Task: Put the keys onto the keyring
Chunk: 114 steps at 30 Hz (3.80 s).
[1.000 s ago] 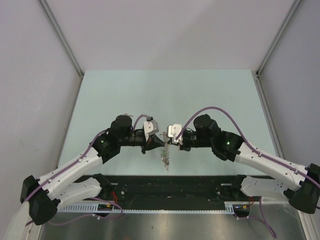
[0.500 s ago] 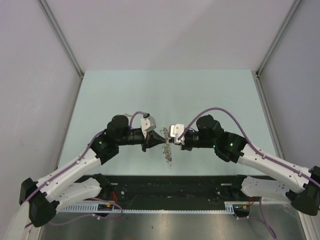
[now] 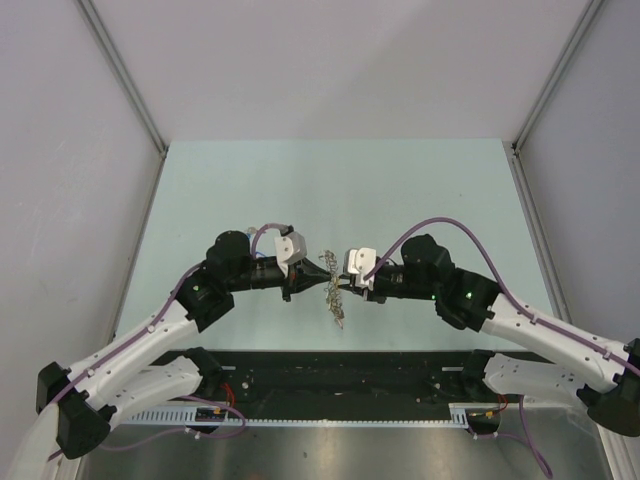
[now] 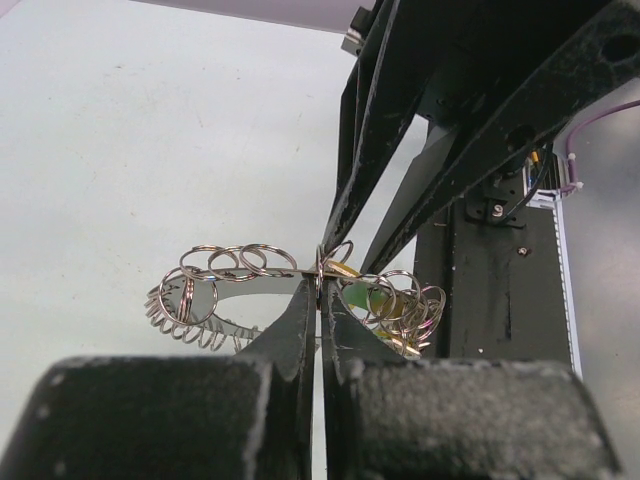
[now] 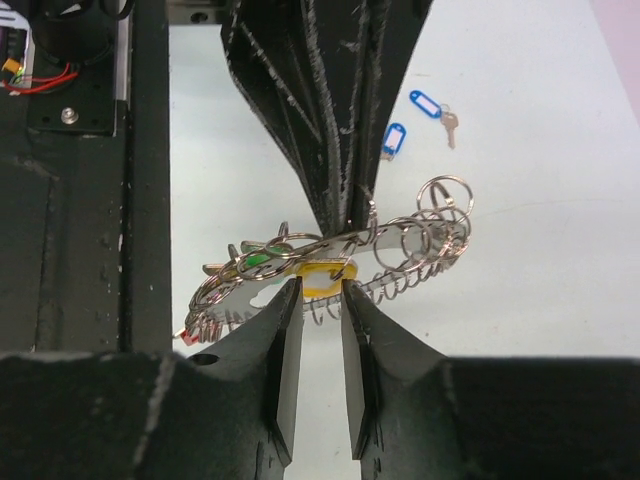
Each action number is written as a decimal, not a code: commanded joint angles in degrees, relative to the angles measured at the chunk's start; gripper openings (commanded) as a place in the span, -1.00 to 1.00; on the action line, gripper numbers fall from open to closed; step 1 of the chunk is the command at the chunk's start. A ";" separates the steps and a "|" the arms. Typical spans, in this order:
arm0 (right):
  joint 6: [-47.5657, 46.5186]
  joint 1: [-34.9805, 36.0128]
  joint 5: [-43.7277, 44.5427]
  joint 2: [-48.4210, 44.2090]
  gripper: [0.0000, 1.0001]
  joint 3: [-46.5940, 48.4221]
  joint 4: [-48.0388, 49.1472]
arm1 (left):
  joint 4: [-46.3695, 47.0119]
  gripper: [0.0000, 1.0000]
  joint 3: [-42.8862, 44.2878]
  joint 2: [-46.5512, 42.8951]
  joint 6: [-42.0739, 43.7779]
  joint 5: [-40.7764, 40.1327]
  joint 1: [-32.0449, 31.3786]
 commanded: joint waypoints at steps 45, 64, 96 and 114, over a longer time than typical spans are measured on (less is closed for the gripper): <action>13.73 0.31 5.00 -0.75 -1.00 -2.21 9.98 | 9.00 -0.99 -1.56 -1.79 -1.75 -1.55 0.30; 5.56 0.31 3.77 -1.45 -1.00 -1.95 8.05 | -9.63 -0.20 6.70 3.30 5.10 5.03 0.30; 1.95 0.22 -0.53 -2.68 -1.00 -1.33 5.15 | -9.64 -0.47 10.40 14.82 13.02 13.03 0.30; 1.07 -0.48 4.04 -6.02 -1.00 -1.24 0.32 | -7.00 -0.99 6.71 10.79 9.42 10.75 1.00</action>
